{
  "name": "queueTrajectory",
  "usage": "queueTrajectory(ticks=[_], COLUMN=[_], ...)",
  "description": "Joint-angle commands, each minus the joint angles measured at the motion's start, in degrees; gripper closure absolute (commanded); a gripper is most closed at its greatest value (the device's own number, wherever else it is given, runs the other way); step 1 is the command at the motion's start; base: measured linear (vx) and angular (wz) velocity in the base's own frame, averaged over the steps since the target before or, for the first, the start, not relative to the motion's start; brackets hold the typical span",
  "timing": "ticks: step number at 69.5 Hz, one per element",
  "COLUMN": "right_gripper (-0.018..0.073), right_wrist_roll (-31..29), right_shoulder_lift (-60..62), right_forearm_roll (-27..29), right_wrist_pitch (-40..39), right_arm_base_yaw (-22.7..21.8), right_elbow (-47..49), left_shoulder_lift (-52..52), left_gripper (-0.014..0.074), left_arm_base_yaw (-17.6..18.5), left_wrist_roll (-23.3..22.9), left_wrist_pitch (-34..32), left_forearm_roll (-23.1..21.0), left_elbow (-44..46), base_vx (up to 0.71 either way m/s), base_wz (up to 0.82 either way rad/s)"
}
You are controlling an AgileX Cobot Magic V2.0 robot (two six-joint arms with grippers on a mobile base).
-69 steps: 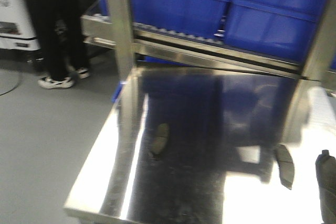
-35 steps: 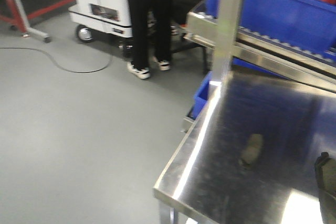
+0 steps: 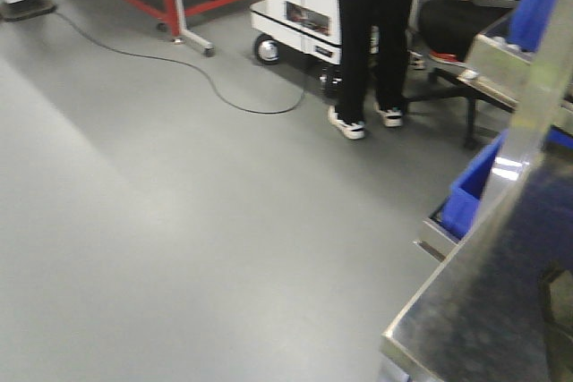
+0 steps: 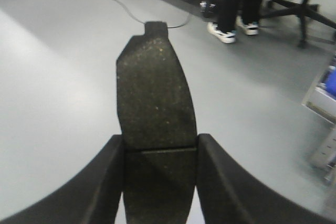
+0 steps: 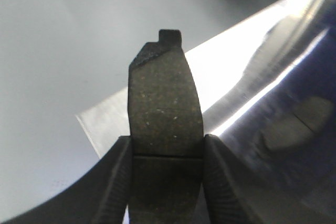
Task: Move and align brake pads A on conveyor
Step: 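Drive the base away from the steel table holding both pads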
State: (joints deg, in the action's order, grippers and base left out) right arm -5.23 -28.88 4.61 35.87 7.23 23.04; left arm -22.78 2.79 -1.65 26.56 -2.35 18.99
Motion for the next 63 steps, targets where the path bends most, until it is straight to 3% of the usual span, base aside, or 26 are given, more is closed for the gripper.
queueTrajectory(ticks=[1,63], right_gripper=[0.048,0.048], right_wrist_roll=[-0.4,-0.4], right_shoulder_lift=[-0.2,-0.2], right_forearm_roll=[0.0,0.0], right_wrist_pitch=[-4.5,-4.3], right_arm_base_yaw=[0.0,0.0], right_elbow=[1.6,1.6], left_shoulder_lift=[-0.3,-0.3], left_gripper=[0.0451,0.0451], left_arm_base_yaw=[0.3,0.3], left_wrist_roll=[0.0,0.0], left_wrist_pitch=[-5.5,-5.5], left_forearm_roll=[-0.2,-0.2], left_elbow=[1.6,1.6], base_vx=[0.01,0.03], base_wz=[0.46,0.57])
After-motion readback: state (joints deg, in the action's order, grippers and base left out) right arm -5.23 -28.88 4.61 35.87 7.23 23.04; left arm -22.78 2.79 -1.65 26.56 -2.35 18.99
